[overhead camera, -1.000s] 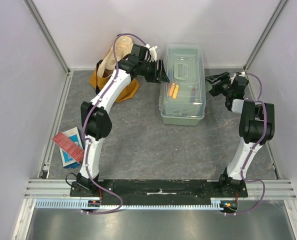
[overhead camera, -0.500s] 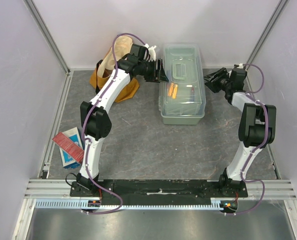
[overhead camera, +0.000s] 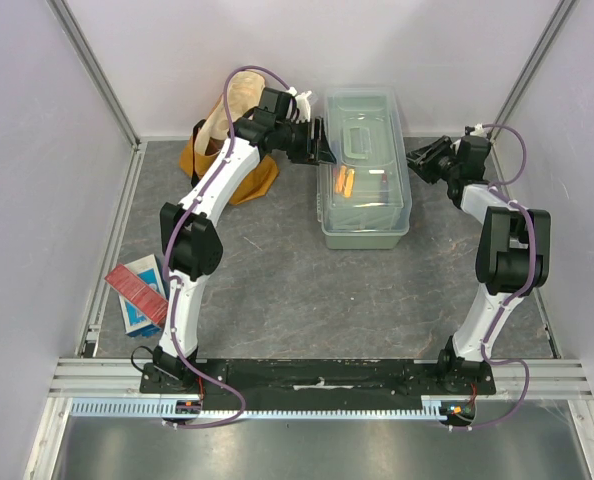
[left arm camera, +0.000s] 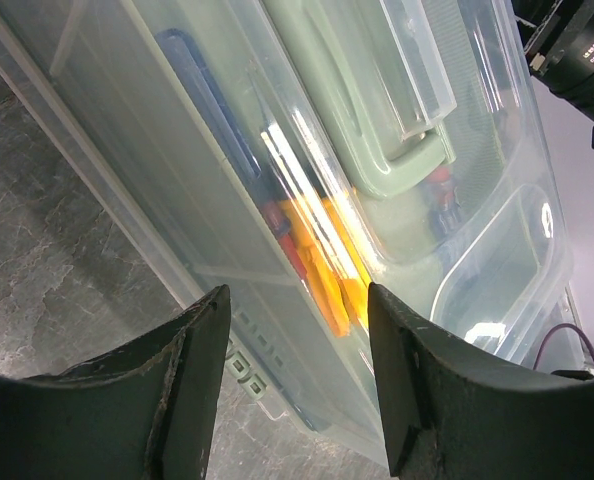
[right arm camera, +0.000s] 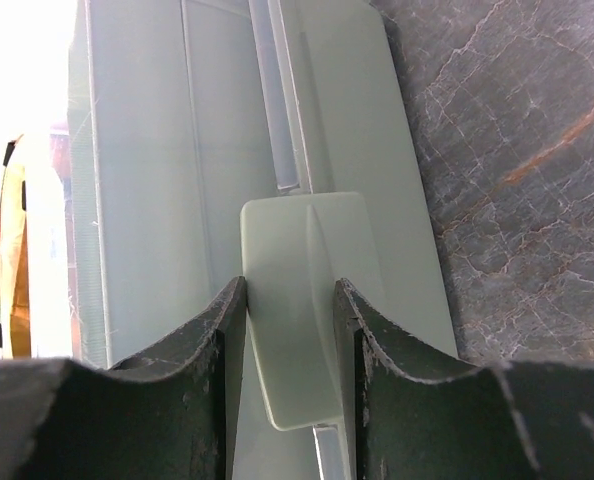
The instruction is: Pack the tool kit
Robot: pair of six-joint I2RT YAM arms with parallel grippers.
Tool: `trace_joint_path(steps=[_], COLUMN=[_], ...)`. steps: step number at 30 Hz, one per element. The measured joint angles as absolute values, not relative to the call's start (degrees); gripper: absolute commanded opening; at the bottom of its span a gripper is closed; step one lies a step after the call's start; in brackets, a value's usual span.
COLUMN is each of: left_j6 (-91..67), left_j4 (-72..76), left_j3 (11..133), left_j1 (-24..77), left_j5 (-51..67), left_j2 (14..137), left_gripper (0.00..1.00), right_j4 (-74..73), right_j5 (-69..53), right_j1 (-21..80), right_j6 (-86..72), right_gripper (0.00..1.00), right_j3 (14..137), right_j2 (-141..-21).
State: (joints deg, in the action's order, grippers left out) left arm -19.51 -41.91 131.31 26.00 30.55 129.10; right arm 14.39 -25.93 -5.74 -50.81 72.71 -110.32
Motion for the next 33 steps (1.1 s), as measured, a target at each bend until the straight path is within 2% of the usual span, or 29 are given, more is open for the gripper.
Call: trace_joint_path(steps=[12, 18, 26, 33], left_j6=[-19.46, -19.49, -19.75, -19.90], left_j4=[-41.98, -42.06, -42.04, -42.04], left_j3=[131.31, 131.31, 131.31, 131.31], left_j1=[25.93, 25.82, 25.74, 25.74], left_j5=[30.50, 30.48, 30.59, 30.57], left_j2=[129.10, 129.10, 129.10, 129.10], left_gripper=[0.62, 0.63, 0.63, 0.63], right_j4=[26.02, 26.76, 16.62, 10.22], right_j5=[-25.41, -25.76, -29.39, -32.01], right_j1=[-5.45, -5.45, -6.55, -7.90], right_j6=[-55.88, -57.21, -54.35, -53.58], right_gripper=[0.26, 0.38, 0.59, 0.66], right_j3=[66.74, 66.87, 72.66, 75.40], right_j2=[-111.33, -111.77, -112.79, -113.32])
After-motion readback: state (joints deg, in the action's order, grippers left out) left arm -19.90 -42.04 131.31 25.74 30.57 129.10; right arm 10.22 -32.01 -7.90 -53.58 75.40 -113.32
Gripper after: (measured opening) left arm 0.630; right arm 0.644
